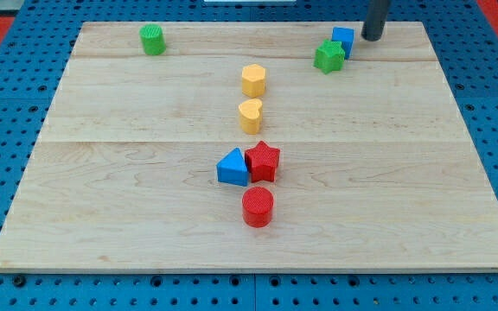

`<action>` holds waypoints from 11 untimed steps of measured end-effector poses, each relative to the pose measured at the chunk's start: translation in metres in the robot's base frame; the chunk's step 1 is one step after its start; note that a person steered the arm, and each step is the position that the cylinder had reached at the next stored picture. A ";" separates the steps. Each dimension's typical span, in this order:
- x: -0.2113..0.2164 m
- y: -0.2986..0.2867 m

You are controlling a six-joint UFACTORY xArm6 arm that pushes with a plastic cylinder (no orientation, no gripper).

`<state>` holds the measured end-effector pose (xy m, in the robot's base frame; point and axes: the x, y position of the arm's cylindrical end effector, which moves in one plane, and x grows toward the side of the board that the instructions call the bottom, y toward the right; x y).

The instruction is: Separate the blue cube from the green star

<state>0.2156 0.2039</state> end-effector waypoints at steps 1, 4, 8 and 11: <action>0.002 -0.029; 0.015 -0.028; 0.014 -0.081; 0.117 -0.054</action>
